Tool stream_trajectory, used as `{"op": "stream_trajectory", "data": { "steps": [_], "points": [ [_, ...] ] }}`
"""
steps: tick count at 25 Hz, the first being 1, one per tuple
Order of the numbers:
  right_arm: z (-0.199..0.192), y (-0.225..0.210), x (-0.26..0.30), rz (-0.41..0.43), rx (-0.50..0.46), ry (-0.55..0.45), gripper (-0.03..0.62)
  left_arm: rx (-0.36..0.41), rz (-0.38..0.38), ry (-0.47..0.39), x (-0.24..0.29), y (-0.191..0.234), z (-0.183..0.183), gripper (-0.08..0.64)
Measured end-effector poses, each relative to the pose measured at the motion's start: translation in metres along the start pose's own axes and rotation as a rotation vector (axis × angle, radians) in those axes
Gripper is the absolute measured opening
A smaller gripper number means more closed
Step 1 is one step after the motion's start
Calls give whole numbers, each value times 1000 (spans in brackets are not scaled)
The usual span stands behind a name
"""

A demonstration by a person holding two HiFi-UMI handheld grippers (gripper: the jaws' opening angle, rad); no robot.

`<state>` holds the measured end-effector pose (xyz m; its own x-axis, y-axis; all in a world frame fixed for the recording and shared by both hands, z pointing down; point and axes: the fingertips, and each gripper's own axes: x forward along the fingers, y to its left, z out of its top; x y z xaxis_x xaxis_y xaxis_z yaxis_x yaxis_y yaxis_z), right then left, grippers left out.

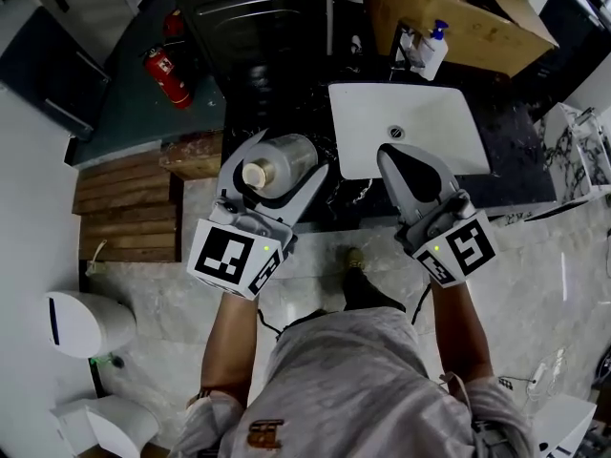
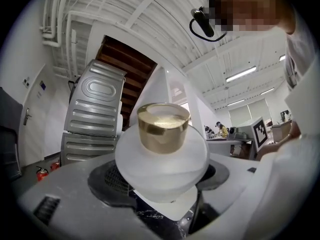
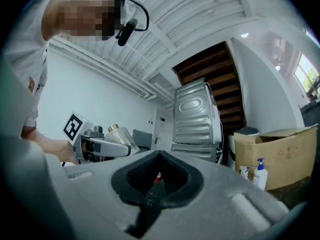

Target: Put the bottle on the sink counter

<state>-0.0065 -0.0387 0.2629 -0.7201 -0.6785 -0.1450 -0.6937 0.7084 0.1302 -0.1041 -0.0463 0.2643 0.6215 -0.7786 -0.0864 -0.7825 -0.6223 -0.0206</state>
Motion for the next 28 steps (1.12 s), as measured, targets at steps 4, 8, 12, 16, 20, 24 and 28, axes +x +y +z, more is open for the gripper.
{"op": "stream_trajectory", "data": {
  "steps": [4,8,12,16,20,24,28],
  "points": [
    [-14,-38,23,20,11,6,0,1,36,24,36,24,-10,328],
    [-26,-73,45,48,10,19,0,9,72,53,72,48,-20,328],
    [-42,-105,65,83,16,34,0,22,110,91,107,73,-36,328],
    [-65,-133,83,110,43,59,0,27,147,148,136,94,-56,328],
    [-87,-154,100,123,64,92,0,21,168,199,159,112,-74,328],
    [-102,-165,111,117,82,124,0,0,173,254,177,128,-94,328],
    [-115,-170,117,99,89,153,0,-27,167,300,189,142,-118,328]
  ]
}}
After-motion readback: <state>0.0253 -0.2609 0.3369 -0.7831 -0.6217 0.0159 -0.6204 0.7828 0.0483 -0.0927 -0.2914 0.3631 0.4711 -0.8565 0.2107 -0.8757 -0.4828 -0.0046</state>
